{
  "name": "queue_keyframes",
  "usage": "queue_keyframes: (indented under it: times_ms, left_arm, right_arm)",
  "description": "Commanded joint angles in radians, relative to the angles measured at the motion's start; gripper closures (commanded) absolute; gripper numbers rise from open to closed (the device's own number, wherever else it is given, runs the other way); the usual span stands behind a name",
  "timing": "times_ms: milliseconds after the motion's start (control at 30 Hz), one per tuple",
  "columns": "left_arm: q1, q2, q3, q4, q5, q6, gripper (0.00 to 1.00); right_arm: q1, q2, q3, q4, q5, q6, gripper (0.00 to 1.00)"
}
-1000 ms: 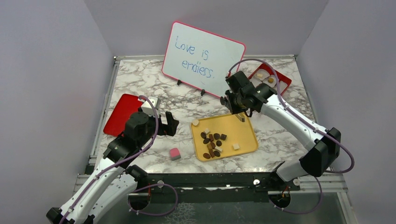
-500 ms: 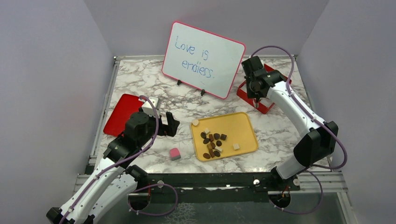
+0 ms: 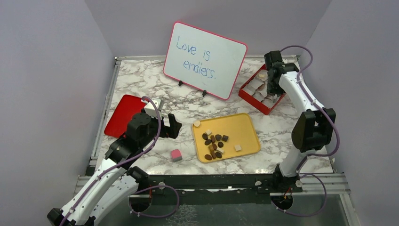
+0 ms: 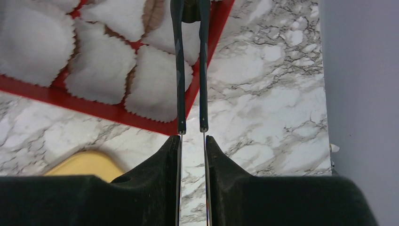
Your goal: Pack the chocolate
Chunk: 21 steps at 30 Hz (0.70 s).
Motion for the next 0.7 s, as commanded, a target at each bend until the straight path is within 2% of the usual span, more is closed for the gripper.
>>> queue_keyframes:
  times_ms: [0, 267, 667]
  left_arm:
    - [-0.003, -0.006, -0.008, 0.032, 0.022, -0.002, 0.01]
    - [-0.011, -0.013, -0.008, 0.032, 0.013, -0.001, 0.01]
    - [-0.037, -0.006, -0.01, 0.032, 0.0, 0.0, 0.01]
  right_arm:
    - [-0.047, 0.051, 0.049, 0.034, 0.014, -0.011, 0.74]
    - [-0.078, 0.143, 0.121, 0.083, 0.003, -0.04, 0.74]
    - [-0.133, 0.275, 0.266, 0.032, 0.016, -0.026, 0.73]
